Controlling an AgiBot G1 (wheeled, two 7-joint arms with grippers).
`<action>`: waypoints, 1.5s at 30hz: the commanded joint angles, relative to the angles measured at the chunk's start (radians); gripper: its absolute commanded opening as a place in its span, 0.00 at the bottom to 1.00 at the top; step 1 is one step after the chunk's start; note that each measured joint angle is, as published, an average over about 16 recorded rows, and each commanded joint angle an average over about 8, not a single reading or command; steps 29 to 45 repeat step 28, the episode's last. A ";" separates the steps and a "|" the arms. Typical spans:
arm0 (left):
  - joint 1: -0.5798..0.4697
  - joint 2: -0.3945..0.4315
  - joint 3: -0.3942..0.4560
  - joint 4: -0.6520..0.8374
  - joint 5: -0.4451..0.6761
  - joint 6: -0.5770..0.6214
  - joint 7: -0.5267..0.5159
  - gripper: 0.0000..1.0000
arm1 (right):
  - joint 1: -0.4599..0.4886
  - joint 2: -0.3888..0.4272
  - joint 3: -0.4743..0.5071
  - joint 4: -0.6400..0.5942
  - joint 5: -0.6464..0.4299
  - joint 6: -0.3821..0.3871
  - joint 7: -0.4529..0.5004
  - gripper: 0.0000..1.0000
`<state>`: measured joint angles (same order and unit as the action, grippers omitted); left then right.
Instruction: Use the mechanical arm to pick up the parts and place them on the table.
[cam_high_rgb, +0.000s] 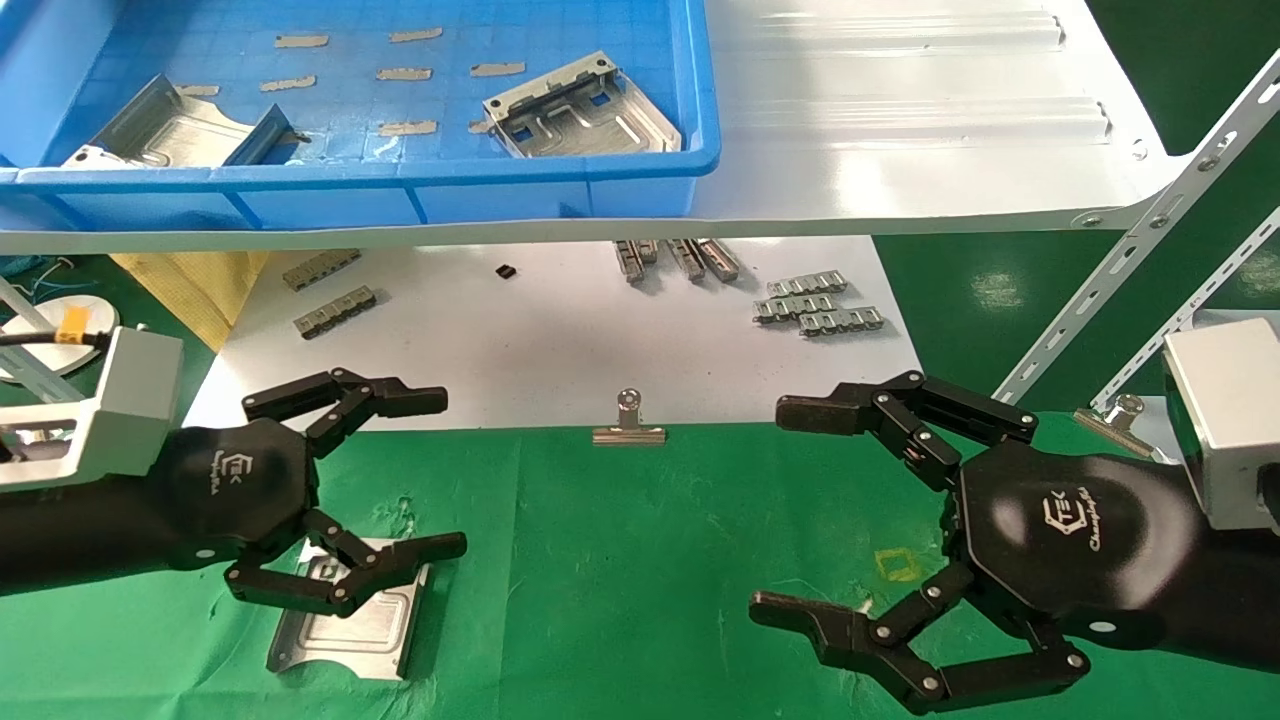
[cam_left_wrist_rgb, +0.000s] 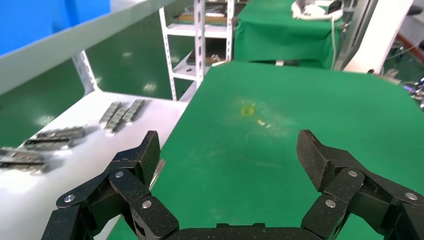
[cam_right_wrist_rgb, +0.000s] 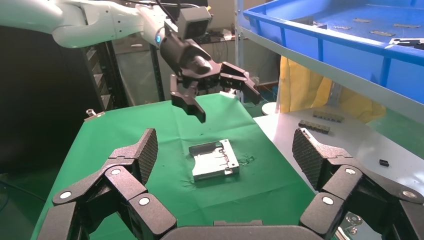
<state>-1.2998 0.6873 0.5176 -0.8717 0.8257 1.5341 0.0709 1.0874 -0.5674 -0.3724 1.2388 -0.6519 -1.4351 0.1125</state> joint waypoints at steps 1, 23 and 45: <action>0.020 -0.007 -0.021 -0.037 -0.009 -0.003 -0.023 1.00 | 0.000 0.000 0.000 0.000 0.000 0.000 0.000 1.00; 0.231 -0.078 -0.244 -0.423 -0.098 -0.039 -0.262 1.00 | 0.000 0.000 0.000 0.000 0.000 0.000 0.000 1.00; 0.246 -0.083 -0.261 -0.452 -0.106 -0.041 -0.273 1.00 | 0.000 0.000 0.000 0.000 0.000 0.000 0.000 1.00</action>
